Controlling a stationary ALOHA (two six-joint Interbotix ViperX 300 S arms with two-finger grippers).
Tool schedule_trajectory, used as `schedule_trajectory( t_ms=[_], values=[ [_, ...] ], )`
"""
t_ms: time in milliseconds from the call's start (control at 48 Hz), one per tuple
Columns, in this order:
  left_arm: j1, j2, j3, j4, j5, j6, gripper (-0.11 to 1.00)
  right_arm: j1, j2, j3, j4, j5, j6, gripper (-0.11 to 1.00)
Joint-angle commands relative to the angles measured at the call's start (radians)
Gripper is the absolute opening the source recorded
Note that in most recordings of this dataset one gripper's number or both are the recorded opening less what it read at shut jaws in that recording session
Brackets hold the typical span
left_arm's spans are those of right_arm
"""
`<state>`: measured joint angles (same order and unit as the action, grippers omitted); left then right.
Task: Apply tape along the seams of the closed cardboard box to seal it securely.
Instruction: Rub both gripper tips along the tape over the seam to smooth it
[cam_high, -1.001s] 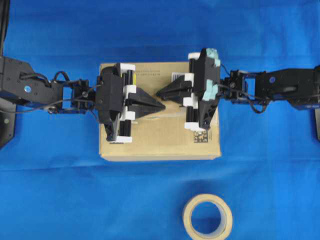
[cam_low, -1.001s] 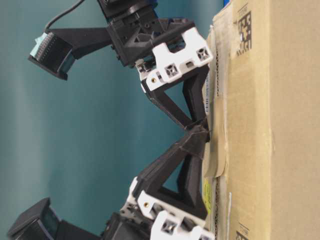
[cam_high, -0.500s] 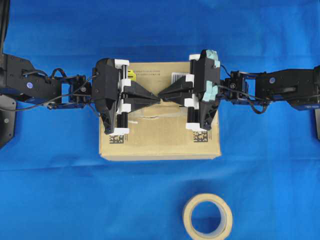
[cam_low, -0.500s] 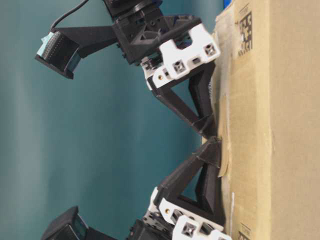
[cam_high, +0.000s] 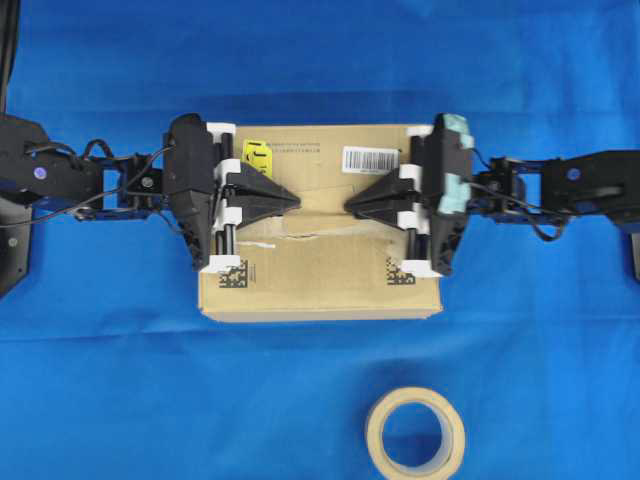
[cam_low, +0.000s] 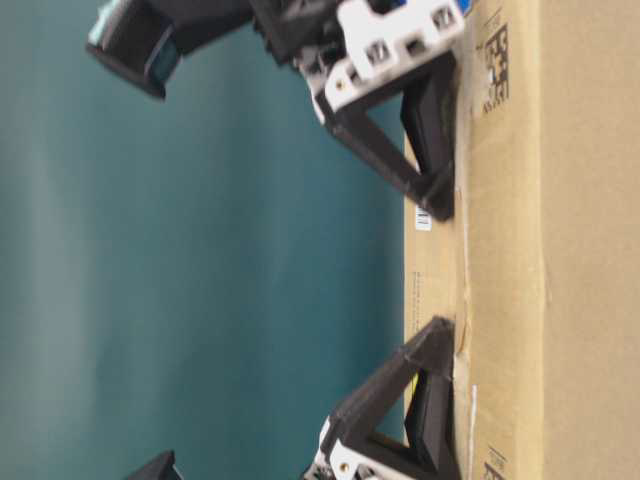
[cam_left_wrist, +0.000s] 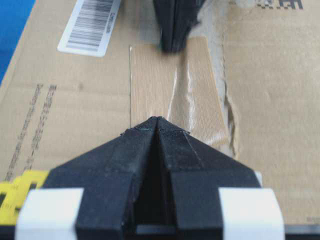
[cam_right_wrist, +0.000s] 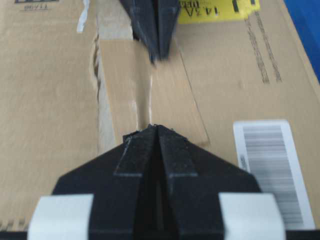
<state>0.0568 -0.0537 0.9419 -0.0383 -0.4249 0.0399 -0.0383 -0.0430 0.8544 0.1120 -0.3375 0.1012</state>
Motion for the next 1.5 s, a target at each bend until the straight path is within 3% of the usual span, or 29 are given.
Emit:
schedule_trajectory(
  t_ms=[0, 417, 834, 1188, 1480],
  values=[
    [0.005, -0.003, 0.029, -0.002, 0.023, 0.000, 0.00, 0.005, -0.037, 0.023, 0.009, -0.015, 0.000, 0.00],
    [-0.040, -0.156, -0.048, 0.005, 0.005, 0.055, 0.00, 0.003, -0.189, 0.012, -0.012, -0.051, -0.032, 0.00],
    [-0.083, 0.023, -0.140, 0.005, -0.025, 0.086, 0.00, 0.003, 0.014, -0.126, -0.012, -0.067, -0.035, 0.00],
    [-0.084, 0.044, -0.087, -0.002, -0.025, 0.067, 0.00, 0.018, 0.084, -0.143, -0.002, -0.043, -0.025, 0.00],
    [-0.087, 0.023, -0.014, -0.002, -0.038, 0.037, 0.00, 0.075, 0.084, -0.071, 0.077, -0.043, -0.023, 0.00]
  ],
)
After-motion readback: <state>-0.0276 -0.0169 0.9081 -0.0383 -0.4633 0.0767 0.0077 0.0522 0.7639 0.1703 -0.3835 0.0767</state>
